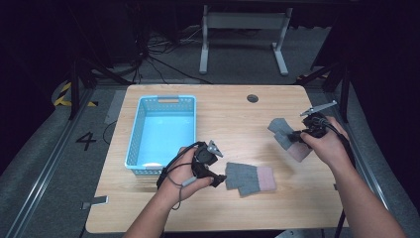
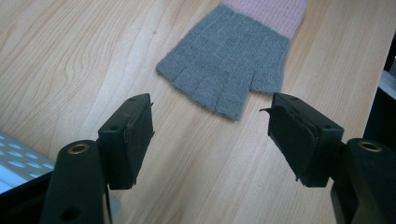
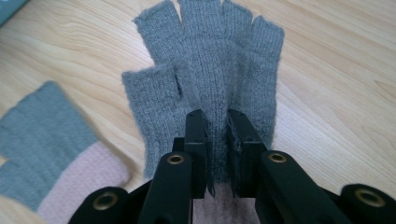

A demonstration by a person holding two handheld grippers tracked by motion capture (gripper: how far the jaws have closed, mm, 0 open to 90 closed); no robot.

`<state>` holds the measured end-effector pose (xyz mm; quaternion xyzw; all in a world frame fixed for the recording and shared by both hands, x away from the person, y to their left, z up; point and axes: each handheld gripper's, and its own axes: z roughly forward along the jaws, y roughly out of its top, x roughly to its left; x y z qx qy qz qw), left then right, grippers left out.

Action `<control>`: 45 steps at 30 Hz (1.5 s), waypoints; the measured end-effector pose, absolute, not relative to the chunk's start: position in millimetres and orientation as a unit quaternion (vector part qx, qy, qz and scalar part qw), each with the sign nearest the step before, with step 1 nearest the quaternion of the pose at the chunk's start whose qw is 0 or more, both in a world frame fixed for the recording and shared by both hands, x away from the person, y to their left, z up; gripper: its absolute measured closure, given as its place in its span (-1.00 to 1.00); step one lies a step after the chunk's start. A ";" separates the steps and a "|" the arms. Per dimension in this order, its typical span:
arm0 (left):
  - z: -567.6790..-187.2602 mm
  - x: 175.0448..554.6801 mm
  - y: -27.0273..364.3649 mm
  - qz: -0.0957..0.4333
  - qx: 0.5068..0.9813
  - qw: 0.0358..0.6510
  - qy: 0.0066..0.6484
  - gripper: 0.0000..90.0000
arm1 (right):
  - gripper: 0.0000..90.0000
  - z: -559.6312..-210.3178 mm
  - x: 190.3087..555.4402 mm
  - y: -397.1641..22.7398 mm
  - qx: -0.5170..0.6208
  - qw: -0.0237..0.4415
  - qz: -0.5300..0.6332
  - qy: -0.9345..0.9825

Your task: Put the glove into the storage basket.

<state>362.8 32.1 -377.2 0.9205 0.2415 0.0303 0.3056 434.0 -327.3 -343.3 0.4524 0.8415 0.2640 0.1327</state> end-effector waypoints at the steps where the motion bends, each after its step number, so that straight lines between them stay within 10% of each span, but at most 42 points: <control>1: -377.5 363.0 31.9 0.030 0.920 0.305 0.242 -0.30 | 0.78 -339.0 429.4 -324.4 0.445 0.131 0.269 0.844; 45: -372.4 362.4 36.0 0.020 0.908 0.343 0.240 -0.29 | 0.76 -366.3 372.9 -237.9 0.276 0.044 0.274 0.920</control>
